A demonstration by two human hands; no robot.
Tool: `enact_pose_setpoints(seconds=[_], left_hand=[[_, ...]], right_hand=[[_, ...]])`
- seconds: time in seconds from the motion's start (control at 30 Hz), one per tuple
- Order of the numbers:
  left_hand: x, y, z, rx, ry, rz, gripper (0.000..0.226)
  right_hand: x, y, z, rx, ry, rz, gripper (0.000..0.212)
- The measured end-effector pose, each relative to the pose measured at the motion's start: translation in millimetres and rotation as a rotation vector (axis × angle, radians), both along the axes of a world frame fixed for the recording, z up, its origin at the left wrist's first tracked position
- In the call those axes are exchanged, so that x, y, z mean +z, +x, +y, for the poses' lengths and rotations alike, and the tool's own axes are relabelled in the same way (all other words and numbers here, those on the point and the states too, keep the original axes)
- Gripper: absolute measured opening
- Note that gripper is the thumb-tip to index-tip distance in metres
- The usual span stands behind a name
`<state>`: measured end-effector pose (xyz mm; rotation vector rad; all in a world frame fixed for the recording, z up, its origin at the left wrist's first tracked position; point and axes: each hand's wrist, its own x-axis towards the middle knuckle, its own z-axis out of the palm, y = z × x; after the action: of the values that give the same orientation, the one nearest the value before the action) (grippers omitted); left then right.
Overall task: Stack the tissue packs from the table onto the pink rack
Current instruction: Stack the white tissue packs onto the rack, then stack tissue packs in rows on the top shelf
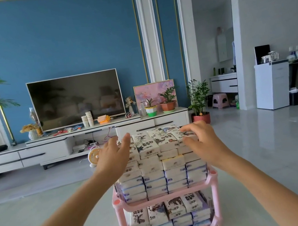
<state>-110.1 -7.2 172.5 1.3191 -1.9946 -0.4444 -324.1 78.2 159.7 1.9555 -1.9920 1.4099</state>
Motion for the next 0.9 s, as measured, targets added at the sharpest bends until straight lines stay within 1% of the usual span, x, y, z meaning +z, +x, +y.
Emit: enact_pose_setpoints(seconds=[0.13,0.2,0.23,0.33,0.43,0.47,0.53,0.73,0.9], left_hand=[[-1,-6,7,-0.085,0.156,0.261,0.064],[1,-9,6,-0.066,0.221,0.391,0.064],[4,-10,3,-0.046,0.262,0.466,0.065],[11,-9,-9,-0.014,0.441,0.663,0.069],[14,-5,-18,-0.073,0.635,0.810,0.072],[14,-5,-20,-0.081,0.665,0.825,0.073],[12,-4,-22,-0.073,0.666,0.773,0.070],[7,-4,-32,-0.069,0.617,0.679,0.066],[7,-5,-36,-0.070,0.613,0.652,0.065]], right_hand=[[4,1,-2,0.018,-0.093,-0.172,0.016],[11,-2,-8,-0.012,-0.114,-0.288,0.022],[16,-4,-13,-0.022,-0.092,-0.348,0.027],[30,-8,-29,0.014,0.117,-0.468,0.040],[36,-8,-38,0.087,0.328,-0.488,0.055],[35,-7,-39,0.099,0.375,-0.484,0.059],[33,-6,-41,0.118,0.431,-0.484,0.064],[32,1,-39,0.138,0.444,-0.479,0.065],[36,1,-40,0.131,0.489,-0.470,0.069]])
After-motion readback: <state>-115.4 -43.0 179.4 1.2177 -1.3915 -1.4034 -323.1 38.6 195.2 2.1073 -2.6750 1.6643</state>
